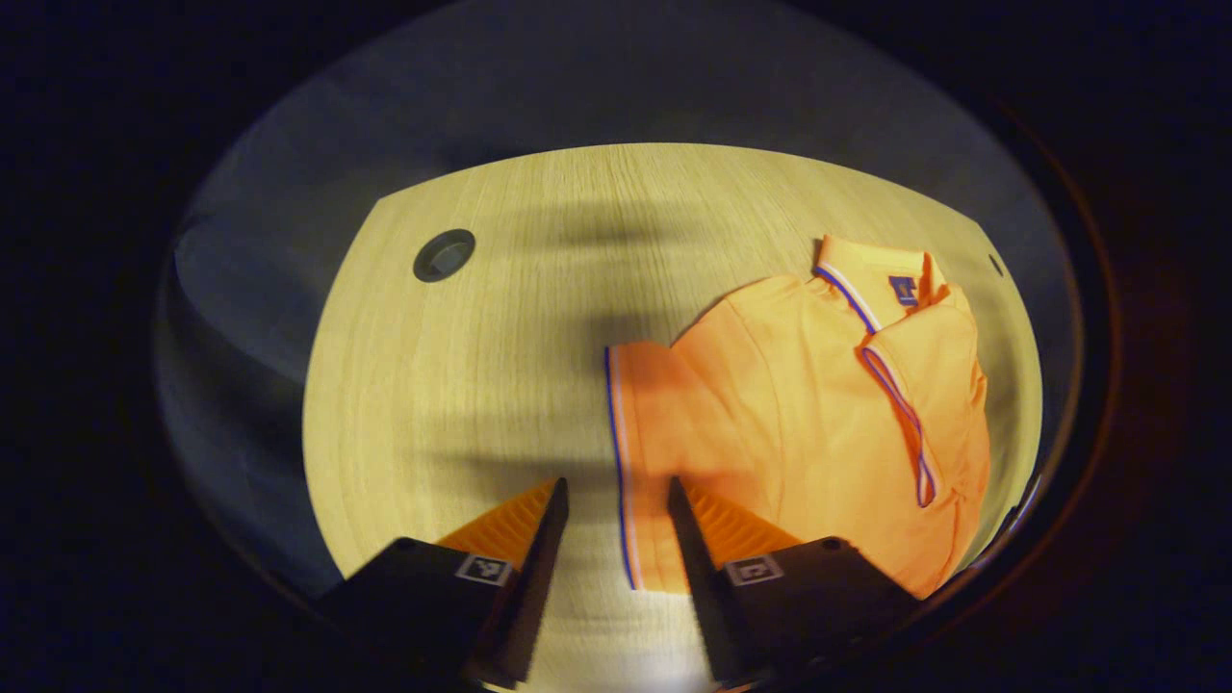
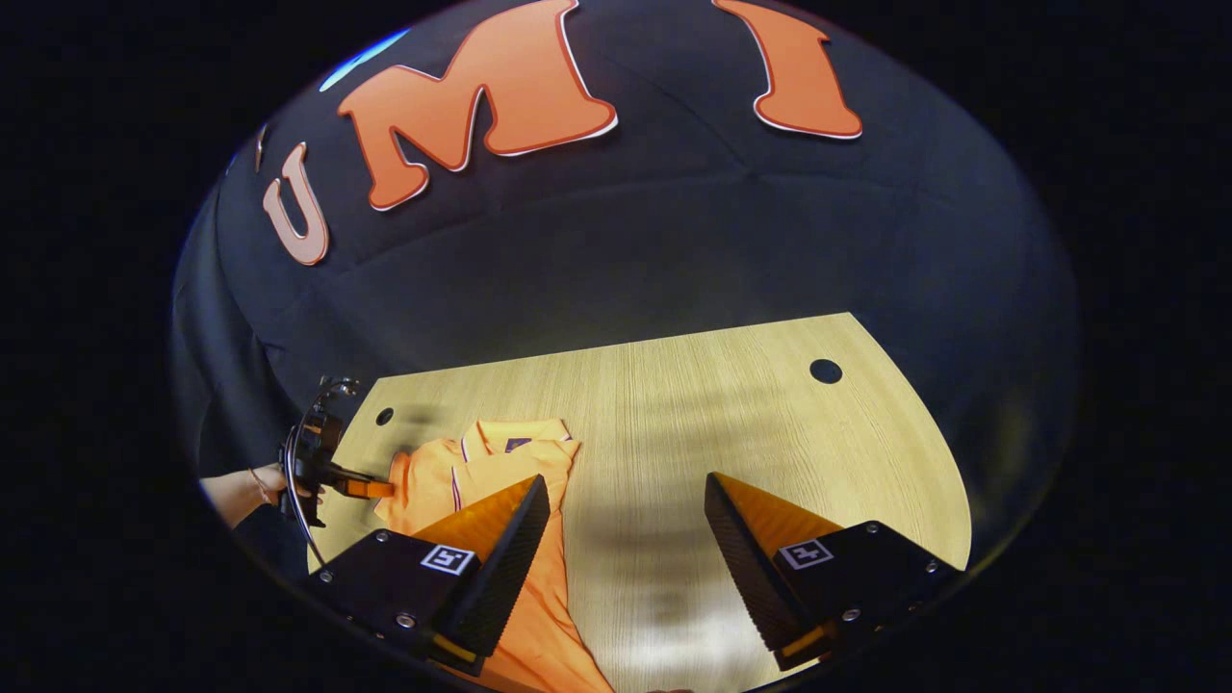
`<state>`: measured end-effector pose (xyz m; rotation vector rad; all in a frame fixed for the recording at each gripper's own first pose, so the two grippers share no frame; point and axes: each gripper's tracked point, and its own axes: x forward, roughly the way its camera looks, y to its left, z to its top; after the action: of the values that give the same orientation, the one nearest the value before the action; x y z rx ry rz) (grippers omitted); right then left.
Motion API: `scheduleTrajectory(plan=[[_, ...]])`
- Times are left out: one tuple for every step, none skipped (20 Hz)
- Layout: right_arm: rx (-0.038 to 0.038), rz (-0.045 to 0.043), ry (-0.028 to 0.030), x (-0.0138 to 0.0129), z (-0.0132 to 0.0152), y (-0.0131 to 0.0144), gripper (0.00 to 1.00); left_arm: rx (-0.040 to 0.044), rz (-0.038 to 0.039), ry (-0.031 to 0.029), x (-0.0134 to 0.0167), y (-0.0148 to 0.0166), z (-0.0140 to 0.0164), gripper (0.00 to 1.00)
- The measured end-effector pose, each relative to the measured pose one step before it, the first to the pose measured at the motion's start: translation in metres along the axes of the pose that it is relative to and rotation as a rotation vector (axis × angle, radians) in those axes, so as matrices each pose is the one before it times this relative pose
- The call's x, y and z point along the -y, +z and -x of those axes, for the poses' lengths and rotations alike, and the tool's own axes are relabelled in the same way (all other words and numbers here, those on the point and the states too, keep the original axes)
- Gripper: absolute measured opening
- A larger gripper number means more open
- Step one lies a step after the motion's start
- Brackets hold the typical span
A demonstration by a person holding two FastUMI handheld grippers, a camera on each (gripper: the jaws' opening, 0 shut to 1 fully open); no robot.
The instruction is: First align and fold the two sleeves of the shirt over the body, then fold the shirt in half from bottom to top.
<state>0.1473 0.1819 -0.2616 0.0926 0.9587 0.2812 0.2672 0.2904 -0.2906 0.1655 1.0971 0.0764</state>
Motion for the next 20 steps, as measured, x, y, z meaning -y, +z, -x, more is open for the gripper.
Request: scheduleTrajectory(plan=[[-0.00255, -0.00332, 0.00574, -0.00216, -0.00013, -0.00056, 0.99, -0.01582, 0.00209, 0.00878, 0.00003, -0.00431, -0.00075, 0.55], [-0.00038, 0.00048, 0.00441, -0.00216, -0.00022, 0.00004, 0.99, -0.00185, -0.00544, -0.01742, 0.00352, -0.0012, 0.00103, 0.39], [0.00316, 0.00411, 0.00136, -0.00134, -0.00099, 0.00015, 0.99, 0.00986, 0.00802, -0.00311, 0.00272, 0.00224, -0.0033, 0.4], [0.00319, 0.00449, -0.00225, -0.00118, -0.00067, 0.00027, 0.99, -0.0164, 0.00779, 0.00511, 0.00082, 0.00075, 0.00588, 0.05], [0.00407, 0.00578, -0.00087, -0.00145, 0.00119, 0.00016, 0.99, 0.01215, 0.00253, 0.00863, -0.00317, -0.0016, -0.00425, 0.07], [0.00167, 0.00129, -0.00287, -0.0011, -0.00022, 0.00061, 0.99, -0.01245, 0.00197, 0.00134, 0.00099, -0.00243, 0.00405, 0.02], [0.00482, 0.00045, 0.00217, -0.00179, 0.00287, -0.00021, 0.99, -0.00171, 0.00459, -0.00889, 0.00124, -0.00161, 0.00276, 0.02], [0.00321, -0.00259, 0.00365, -0.00198, 0.00213, 0.00102, 0.99, 0.00678, 0.00493, -0.00313, 0.00006, 0.00114, 0.00381, 0.01], [0.00308, -0.00346, 0.0083, -0.00287, 0.00093, 0.00036, 0.99, 0.01819, 0.00559, -0.0051, -0.00132, 0.00295, 0.00286, 0.01], [0.00322, -0.0044, 0.00492, -0.00214, 0.00141, 0.00048, 0.99, 0.02179, -0.00142, -0.0066, 0.00032, 0.00385, 0.00438, 0.01], [0.00297, -0.00435, 0.00652, -0.00069, 0.00236, 0.00096, 0.99, 0.02169, -0.00189, -0.00967, 0.00142, 0.00486, 0.00674, 0.01], [0.00152, -0.00501, 0.00575, -0.00101, 0.00173, 0.00053, 0.99, 0.00302, -0.0013, -0.00539, 0.00183, 0.00016, 0.00379, 0.01], [-0.00027, -0.00516, 0.00295, -0.00029, 0.0005, 0.00041, 0.99, 0.00786, 0.00663, -0.01463, 0.00518, 0.00179, 0.00658, 0.01], [0.00076, -0.00187, 0.00324, -0.00022, 0.00107, 0.00041, 0.99, 0.0144, 0.00348, -0.01387, 0.00597, 0.00337, 0.00751, 0.01], [0.00134, 0.00173, 0.00127, 0.00009, 0.00176, -0.00017, 0.99, 0.01764, -0.00271, -0.01095, 0.00659, 0.00519, 0.00679, 0.01], [0.00365, 0.00285, -0.00185, 0.00072, 0.00123, 0.00095, 0.99, 0.01383, -0.00328, -0.01807, 0.0093, 0.00521, 0.00724, 0.01], [0.00284, 0.00404, 0.00071, 0.00077, 0.00107, 0.00157, 0.99, 0.0104, -0.00404, -0.01815, 0.01138, 0.00465, 0.0088, 0.01], [0.00591, 0.00116, 0.0001, 0.00077, 0.00267, 0.00228, 0.99, 0.01099, -0.00779, -0.01398, 0.01115, 0.00528, 0.00762, 0.01], [0.00893, 0.00005, 0.00279, 0.00011, 0.00204, 0.00224, 0.99, 0.01065, -0.01419, -0.01401, 0.01112, 0.00512, 0.00584, 0.01], [0.00813, -0.00033, 0.00205, 0.00075, 0.00184, 0.00248, 0.99, 0.01224, -0.01562, -0.0082, 0.00985, 0.00689, 0.00652, 0.01]])
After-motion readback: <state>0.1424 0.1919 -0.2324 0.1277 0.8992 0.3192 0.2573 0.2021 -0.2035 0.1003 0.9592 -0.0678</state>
